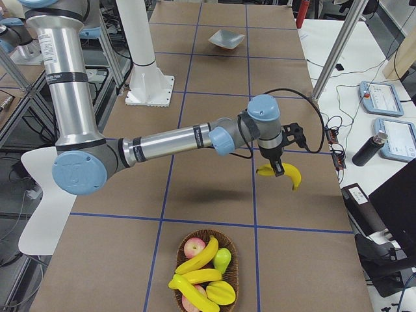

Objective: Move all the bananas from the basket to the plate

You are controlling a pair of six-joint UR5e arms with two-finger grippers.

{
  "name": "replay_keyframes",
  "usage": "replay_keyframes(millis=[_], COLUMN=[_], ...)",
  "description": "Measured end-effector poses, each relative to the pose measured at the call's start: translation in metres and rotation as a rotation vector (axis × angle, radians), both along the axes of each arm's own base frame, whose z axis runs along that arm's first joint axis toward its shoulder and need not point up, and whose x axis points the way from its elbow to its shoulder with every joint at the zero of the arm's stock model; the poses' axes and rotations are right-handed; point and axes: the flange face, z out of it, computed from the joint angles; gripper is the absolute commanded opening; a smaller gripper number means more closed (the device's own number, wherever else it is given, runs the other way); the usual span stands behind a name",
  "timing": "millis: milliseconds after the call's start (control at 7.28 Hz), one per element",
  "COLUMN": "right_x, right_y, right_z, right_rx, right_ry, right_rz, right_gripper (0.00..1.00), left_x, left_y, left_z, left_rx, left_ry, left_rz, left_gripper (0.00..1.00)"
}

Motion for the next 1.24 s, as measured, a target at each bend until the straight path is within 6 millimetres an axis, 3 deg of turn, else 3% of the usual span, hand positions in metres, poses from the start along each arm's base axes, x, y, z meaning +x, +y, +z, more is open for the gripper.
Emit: replay_keyframes(millis=[137, 275, 412, 686, 824, 1236], right_x=[-0.034, -0.067, -0.096, -0.137, -0.157, -0.222], right_y=[-0.009, -0.015, -0.013, 0.006, 0.018, 0.064], right_z=[-0.032, -0.064, -0.096, -0.148, -0.166, -0.213], right_rx=[0.04, 0.064, 0.071, 0.107, 0.153, 0.343], right_ry=[-0.019, -0.046, -0.084, -0.159, -0.195, -0.256], right_rz=[-0.04, -0.063, -0.066, -0.071, -0.081, -0.127], right_gripper=[0.0, 0.0, 0.0, 0.0, 0.0, 0.0], left_x=[0.014, 0.044, 0.086, 0.161, 0.187, 0.248], left_y=[-0.004, -0.01, -0.02, -0.039, -0.045, -0.047], left_z=[-0.013, -0.032, -0.061, -0.135, -0.167, -0.231], left_rx=[0.013, -0.006, -0.06, -0.232, -0.337, -0.679], left_ry=[0.04, 0.106, 0.188, 0.359, 0.435, 0.613], left_rz=[-0.012, -0.018, -0.013, -0.034, -0.069, -0.163], left_gripper=[1.0, 1.0, 1.0, 1.0, 1.0, 1.0])
